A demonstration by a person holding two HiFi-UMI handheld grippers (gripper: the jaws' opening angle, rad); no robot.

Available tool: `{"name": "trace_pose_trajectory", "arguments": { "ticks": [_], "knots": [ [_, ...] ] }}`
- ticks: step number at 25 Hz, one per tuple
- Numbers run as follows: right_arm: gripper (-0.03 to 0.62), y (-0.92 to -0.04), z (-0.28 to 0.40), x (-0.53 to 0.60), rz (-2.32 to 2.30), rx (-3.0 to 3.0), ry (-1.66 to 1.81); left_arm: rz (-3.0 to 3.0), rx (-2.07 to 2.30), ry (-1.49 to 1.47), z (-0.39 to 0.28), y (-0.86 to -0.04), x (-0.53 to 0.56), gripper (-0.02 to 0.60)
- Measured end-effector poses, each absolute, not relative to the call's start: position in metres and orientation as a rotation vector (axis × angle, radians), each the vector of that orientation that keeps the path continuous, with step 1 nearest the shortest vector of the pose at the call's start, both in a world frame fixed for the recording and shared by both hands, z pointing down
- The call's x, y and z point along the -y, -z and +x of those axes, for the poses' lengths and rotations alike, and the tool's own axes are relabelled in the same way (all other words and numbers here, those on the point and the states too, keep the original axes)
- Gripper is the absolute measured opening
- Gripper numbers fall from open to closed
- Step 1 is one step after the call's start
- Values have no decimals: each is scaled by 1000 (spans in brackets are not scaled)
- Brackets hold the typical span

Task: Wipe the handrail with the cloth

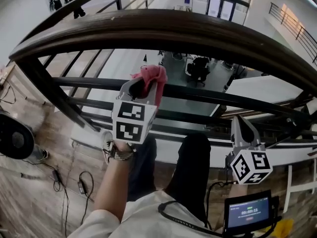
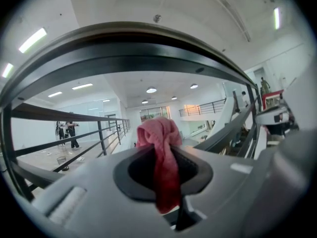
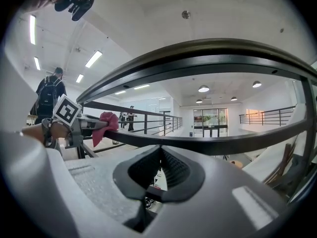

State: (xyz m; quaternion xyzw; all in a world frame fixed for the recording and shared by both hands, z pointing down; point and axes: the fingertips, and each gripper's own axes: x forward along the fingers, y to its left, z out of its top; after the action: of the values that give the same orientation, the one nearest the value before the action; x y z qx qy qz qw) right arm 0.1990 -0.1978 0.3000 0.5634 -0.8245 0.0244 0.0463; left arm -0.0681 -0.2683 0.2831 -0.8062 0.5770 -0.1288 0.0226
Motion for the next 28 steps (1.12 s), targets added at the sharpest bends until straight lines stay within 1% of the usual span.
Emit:
{"name": "trace_pose_trajectory", "arguments": {
  "ticks": [9,17,28],
  "knots": [
    [3,-305,219,191,1738,2510,-83,-2591,-1674,399,-6,-287,268,74],
    [3,-309,227,186,1775,2491,-89,-2697,-1485,374,62,-289,265,74],
    [3,-314,238,183,1800,2484,-110,-2729,-1426,325,100,-290,262,74]
  ]
}}
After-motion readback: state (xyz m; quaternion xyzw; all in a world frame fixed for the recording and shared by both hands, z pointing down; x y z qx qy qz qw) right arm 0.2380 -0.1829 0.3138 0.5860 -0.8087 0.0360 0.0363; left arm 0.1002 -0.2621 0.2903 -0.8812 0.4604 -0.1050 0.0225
